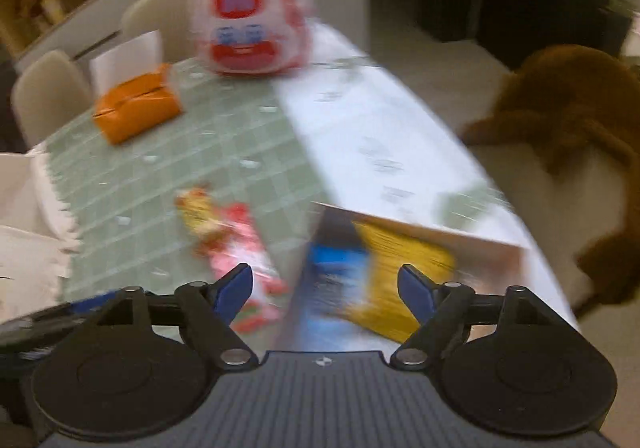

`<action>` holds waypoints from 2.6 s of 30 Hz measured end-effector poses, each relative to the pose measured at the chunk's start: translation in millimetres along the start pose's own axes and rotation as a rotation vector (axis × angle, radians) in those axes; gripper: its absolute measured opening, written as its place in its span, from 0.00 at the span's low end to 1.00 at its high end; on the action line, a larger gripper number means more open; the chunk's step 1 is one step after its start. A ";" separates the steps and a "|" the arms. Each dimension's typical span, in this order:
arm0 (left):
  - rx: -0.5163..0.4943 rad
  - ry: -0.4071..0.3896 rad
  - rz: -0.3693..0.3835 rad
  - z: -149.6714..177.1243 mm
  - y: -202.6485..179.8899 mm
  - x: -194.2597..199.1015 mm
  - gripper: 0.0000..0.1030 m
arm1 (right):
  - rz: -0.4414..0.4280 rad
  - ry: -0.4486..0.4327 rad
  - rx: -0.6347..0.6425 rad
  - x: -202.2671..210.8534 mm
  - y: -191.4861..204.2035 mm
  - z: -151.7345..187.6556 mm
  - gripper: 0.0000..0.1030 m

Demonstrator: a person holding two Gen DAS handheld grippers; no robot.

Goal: Organize snacks
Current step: 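Grasp the gold rice cracker with the left gripper while the right grasps the red stick pack, then lift the rice cracker with the left gripper while the right regrips the red pack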

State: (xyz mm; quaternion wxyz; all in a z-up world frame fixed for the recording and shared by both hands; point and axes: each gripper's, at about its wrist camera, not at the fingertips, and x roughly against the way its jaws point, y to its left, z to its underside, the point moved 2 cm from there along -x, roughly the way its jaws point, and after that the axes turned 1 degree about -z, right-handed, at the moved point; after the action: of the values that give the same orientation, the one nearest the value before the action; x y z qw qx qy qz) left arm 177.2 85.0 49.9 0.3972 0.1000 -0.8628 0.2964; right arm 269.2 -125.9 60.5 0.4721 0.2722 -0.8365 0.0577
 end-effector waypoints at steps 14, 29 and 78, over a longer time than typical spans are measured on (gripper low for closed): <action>0.189 -0.008 -0.047 -36.4 93.2 -9.0 0.70 | -0.037 0.224 0.031 -152.3 78.6 -36.5 0.78; -0.251 0.122 -0.067 -76.1 -17.4 -112.6 0.54 | -0.083 0.278 0.052 -119.6 73.2 23.0 0.70; -0.409 0.184 -0.072 88.3 52.2 38.3 0.44 | -0.027 0.141 0.009 -37.5 132.9 136.2 0.43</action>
State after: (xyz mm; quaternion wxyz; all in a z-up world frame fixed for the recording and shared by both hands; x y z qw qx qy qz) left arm 75.2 77.3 10.9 0.4965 0.0207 -0.8609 0.1090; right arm 113.4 -46.7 -23.5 0.5295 0.2809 -0.7970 0.0741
